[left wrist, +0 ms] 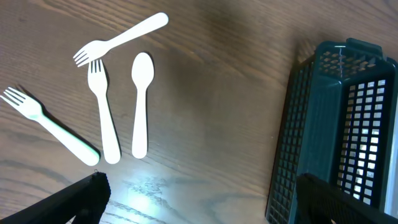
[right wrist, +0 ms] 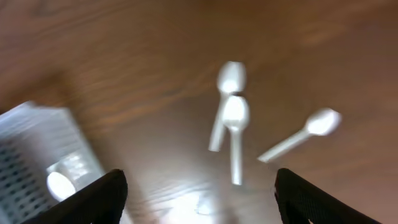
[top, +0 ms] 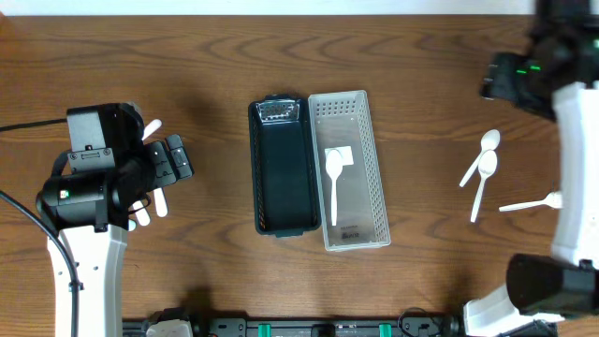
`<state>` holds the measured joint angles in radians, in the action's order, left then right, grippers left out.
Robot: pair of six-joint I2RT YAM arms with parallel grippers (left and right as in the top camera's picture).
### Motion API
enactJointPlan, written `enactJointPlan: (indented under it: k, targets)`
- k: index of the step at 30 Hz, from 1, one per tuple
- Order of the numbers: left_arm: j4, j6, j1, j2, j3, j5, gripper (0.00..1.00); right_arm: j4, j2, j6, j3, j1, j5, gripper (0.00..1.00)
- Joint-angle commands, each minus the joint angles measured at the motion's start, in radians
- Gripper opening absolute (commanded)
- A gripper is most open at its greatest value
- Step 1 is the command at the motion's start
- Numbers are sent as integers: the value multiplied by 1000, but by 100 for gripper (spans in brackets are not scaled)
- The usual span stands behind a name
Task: Pack container
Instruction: 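Lower the spoon into the clear basket and release, then move the right gripper to the two stacked spoons and grasp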
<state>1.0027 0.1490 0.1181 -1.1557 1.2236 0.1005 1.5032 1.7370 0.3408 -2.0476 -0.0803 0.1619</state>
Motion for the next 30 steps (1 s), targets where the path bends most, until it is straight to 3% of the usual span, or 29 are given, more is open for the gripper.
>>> enactJointPlan:
  k: [1,8,10,14,17,21,26,30]
  targets:
    - [2,-18,7,-1,11,-8,98,29,-68,-54,-8,-98,-39,83]
    - [3,-19,7,-1,11,-9,98,35,-270,-89,204,-198,-69,84]
    - [2,-22,7,-2,11,-9,98,-6,-360,-96,337,-197,-69,86]
    - [3,-22,7,-13,11,-8,98,-127,-499,-96,616,-195,-37,99]
    - [3,-22,7,-25,11,-8,98,-256,-533,-96,811,-198,-47,99]
    - [3,-22,7,-46,11,-8,98,-419,-464,-96,946,-210,-126,99]
    - [3,-22,7,-64,11,-8,98,-510,-228,-146,896,-241,-189,99]
    - [3,-21,7,-68,11,-8,98,-555,-69,-206,845,-244,-189,92]
